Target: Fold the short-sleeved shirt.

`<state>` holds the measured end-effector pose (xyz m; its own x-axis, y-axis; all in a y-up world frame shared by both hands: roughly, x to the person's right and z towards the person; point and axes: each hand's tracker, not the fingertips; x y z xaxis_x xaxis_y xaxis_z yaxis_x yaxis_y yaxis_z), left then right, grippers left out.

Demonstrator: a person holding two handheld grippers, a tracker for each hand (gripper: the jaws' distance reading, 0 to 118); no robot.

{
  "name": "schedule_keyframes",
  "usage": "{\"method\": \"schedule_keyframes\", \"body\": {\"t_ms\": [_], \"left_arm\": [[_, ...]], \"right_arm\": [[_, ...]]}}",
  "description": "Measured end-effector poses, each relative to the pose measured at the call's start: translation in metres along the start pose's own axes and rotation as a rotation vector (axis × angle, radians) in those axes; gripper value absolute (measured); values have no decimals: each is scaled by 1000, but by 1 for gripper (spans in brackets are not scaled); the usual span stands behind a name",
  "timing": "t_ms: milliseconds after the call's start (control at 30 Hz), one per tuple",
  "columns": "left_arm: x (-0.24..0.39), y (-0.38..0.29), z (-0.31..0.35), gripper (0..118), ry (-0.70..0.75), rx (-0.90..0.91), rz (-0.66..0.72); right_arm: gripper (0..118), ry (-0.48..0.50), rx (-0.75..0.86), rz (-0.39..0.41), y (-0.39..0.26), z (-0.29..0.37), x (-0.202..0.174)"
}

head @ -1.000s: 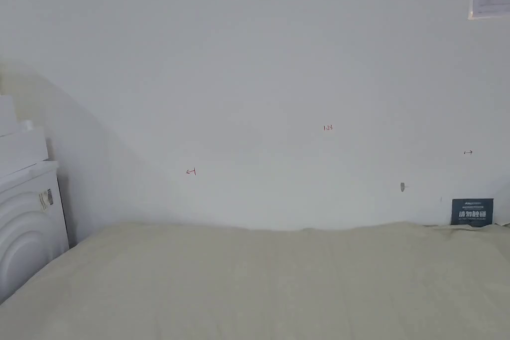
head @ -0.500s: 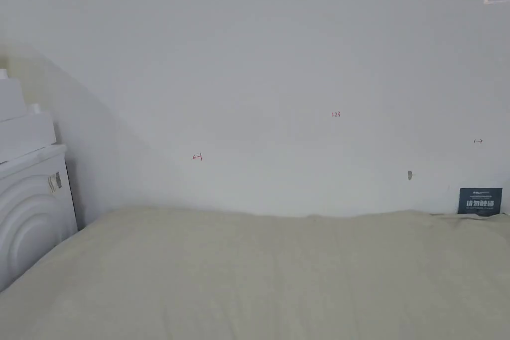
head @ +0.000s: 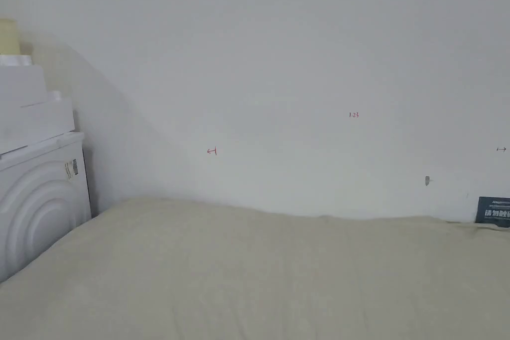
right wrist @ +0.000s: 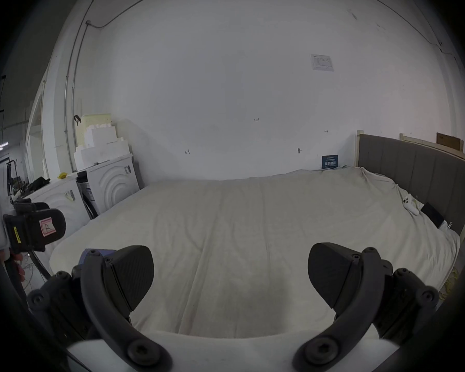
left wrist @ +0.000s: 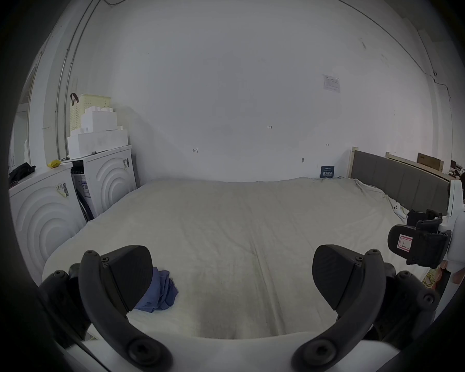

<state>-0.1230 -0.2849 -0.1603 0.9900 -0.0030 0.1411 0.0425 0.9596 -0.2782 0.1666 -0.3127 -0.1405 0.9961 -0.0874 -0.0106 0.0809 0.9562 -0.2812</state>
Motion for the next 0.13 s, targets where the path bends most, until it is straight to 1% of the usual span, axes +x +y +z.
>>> {"method": "schedule_keyframes", "body": {"t_ms": [133], "left_arm": [[-1,-2,0,118,2,-4,6]], "right_arm": [[114,9,-6,-10,1,2,2]]}}
